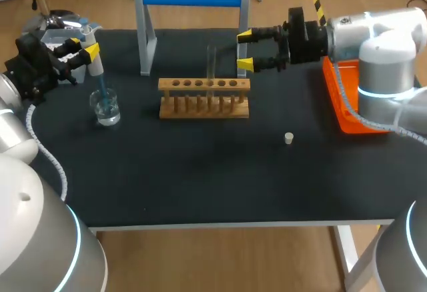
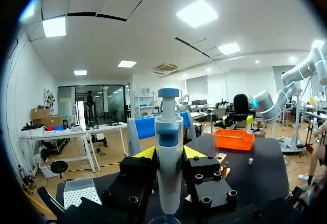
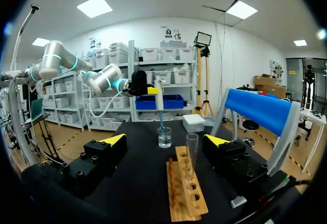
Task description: Invert the test tube, pick up the pipette, mount the tip to pipette, aspirate from beaker and dispense into the tube, eject the tip, return the pipette, and cap with the stopper.
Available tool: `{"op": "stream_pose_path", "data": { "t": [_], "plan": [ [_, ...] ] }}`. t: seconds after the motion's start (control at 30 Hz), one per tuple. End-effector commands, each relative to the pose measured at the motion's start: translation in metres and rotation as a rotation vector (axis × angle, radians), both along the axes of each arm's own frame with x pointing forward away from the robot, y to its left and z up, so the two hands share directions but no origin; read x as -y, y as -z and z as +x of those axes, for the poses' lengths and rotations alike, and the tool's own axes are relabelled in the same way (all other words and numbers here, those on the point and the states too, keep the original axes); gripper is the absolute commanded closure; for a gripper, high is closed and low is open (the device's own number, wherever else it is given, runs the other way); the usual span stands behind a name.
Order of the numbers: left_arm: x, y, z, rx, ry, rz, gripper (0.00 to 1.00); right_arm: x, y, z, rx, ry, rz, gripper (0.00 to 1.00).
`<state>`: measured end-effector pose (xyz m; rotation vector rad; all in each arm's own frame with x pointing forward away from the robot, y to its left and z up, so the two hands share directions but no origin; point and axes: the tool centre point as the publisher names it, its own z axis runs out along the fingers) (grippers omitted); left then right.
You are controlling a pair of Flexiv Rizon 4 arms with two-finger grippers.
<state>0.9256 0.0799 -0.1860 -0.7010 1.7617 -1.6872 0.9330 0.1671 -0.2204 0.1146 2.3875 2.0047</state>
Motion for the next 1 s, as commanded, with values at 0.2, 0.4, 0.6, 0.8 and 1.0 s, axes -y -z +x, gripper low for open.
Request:
{"op": "stream_pose_path", "data": {
  "t": [0.2,0.4,0.6,0.8,1.0],
  "plan": [
    [0.001,0.000,0.000,0.000,-0.002,0.000,1.00,-0.003,0.015,0.012,-0.003,-0.041,-0.055,0.00],
    [0.001,0.000,0.000,0.000,-0.002,0.000,1.00,-0.008,0.026,0.024,-0.010,-0.068,-0.115,0.00],
    [0.001,0.000,0.000,0.000,-0.002,0.000,1.00,-0.021,0.037,0.035,-0.004,-0.108,-0.188,0.00],
    [0.001,0.000,0.000,0.000,-0.002,0.000,1.00,-0.038,0.048,0.041,0.001,-0.165,-0.252,0.00],
    [0.001,0.000,0.000,0.000,-0.002,0.000,1.00,-0.046,0.058,0.042,0.000,-0.203,-0.311,0.00]
  ]
}}
